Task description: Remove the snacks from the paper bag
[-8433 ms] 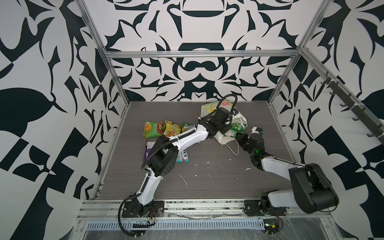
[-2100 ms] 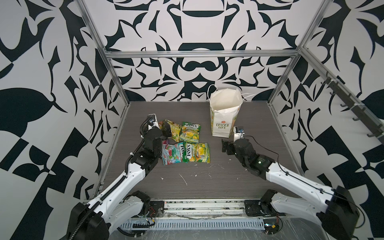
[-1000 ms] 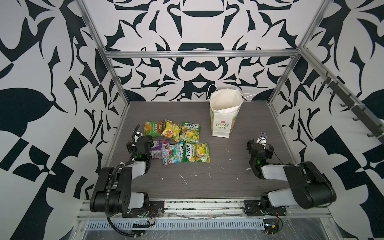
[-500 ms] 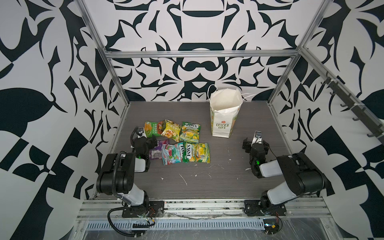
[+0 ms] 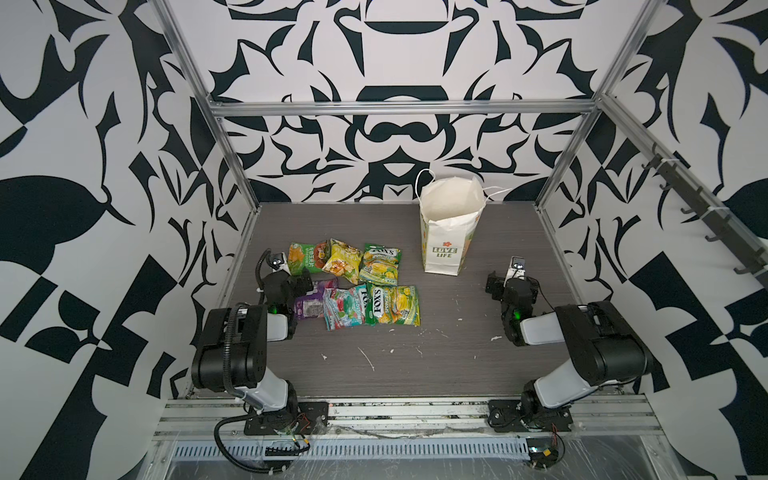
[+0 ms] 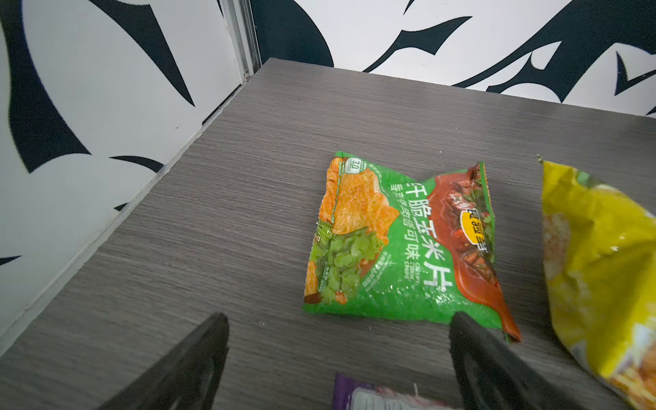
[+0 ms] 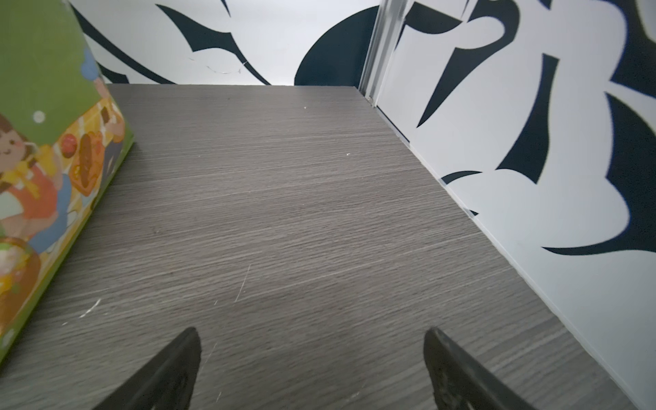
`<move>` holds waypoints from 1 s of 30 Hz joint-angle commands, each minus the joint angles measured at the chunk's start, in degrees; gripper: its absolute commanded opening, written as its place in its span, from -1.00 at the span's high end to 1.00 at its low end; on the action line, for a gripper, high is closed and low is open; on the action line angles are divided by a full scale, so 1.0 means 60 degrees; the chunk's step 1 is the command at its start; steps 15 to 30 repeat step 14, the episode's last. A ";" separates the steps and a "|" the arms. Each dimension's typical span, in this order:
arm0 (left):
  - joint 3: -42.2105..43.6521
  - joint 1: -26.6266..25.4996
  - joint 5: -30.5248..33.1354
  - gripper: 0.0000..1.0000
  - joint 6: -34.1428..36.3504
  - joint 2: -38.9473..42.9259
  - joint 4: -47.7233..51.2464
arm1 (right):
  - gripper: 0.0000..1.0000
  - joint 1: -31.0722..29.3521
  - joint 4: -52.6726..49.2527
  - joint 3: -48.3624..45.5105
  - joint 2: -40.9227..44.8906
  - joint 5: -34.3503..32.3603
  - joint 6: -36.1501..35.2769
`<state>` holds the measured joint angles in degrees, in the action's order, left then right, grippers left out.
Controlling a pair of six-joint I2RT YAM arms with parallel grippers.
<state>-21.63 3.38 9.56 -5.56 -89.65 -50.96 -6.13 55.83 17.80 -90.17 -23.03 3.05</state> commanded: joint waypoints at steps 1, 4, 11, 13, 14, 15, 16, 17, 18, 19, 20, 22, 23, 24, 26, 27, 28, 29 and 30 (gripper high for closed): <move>-0.0036 0.0013 -0.0104 -0.99 -0.0129 0.0150 0.0024 | -1.00 -0.0035 -0.0022 0.0175 0.0144 0.0249 -0.0065; -0.0078 0.0019 -0.0169 -0.99 -0.0047 0.0128 0.0041 | -1.00 -0.0041 -0.0072 0.0202 0.0127 0.0293 -0.0070; -0.0074 0.0015 -0.0144 -0.99 -0.0044 0.0130 0.0052 | -0.99 -0.0018 -0.0017 0.0228 0.0071 0.0372 -0.0083; -0.0073 0.0011 -0.0144 -0.99 -0.0051 0.0122 0.0056 | -0.99 -0.0005 -0.0060 0.0196 0.0129 0.0408 -0.0083; -0.0073 0.0020 -0.0144 -0.99 -0.0048 0.0118 0.0055 | -0.99 -0.0016 -0.0106 0.0212 0.0160 0.0402 -0.0083; -0.0073 0.0020 -0.0144 -0.99 -0.0048 0.0118 0.0055 | -0.99 -0.0016 -0.0106 0.0212 0.0160 0.0402 -0.0083; -0.0073 0.0020 -0.0144 -0.99 -0.0048 0.0118 0.0055 | -0.99 -0.0016 -0.0106 0.0212 0.0160 0.0402 -0.0083; -0.0073 0.0020 -0.0144 -0.99 -0.0048 0.0118 0.0055 | -0.99 -0.0016 -0.0106 0.0212 0.0160 0.0402 -0.0083; -0.0073 0.0020 -0.0144 -0.99 -0.0048 0.0118 0.0055 | -0.99 -0.0016 -0.0106 0.0212 0.0160 0.0402 -0.0083; -0.0073 0.0020 -0.0144 -0.99 -0.0048 0.0118 0.0055 | -0.99 -0.0016 -0.0106 0.0212 0.0160 0.0402 -0.0083; -0.0073 0.0020 -0.0144 -0.99 -0.0048 0.0118 0.0055 | -0.99 -0.0016 -0.0106 0.0212 0.0160 0.0402 -0.0083; -0.0073 0.0020 -0.0144 -0.99 -0.0048 0.0118 0.0055 | -0.99 -0.0016 -0.0106 0.0212 0.0160 0.0402 -0.0083; -0.0073 0.0020 -0.0144 -0.99 -0.0048 0.0118 0.0055 | -0.99 -0.0016 -0.0106 0.0212 0.0160 0.0402 -0.0083; -0.0073 0.0020 -0.0144 -0.99 -0.0048 0.0118 0.0055 | -0.99 -0.0016 -0.0106 0.0212 0.0160 0.0402 -0.0083; -0.0073 0.0020 -0.0144 -0.99 -0.0048 0.0118 0.0055 | -0.99 -0.0016 -0.0106 0.0212 0.0160 0.0402 -0.0083; -0.0073 0.0020 -0.0144 -0.99 -0.0048 0.0118 0.0055 | -0.99 -0.0016 -0.0106 0.0212 0.0160 0.0402 -0.0083; -0.0073 0.0020 -0.0144 -0.99 -0.0048 0.0118 0.0055 | -0.99 -0.0016 -0.0106 0.0212 0.0160 0.0402 -0.0083; -0.0073 0.0020 -0.0144 -0.99 -0.0048 0.0118 0.0055 | -0.99 -0.0016 -0.0106 0.0212 0.0160 0.0402 -0.0083; -0.0073 0.0020 -0.0144 -0.99 -0.0048 0.0118 0.0055 | -0.99 -0.0016 -0.0106 0.0212 0.0160 0.0402 -0.0083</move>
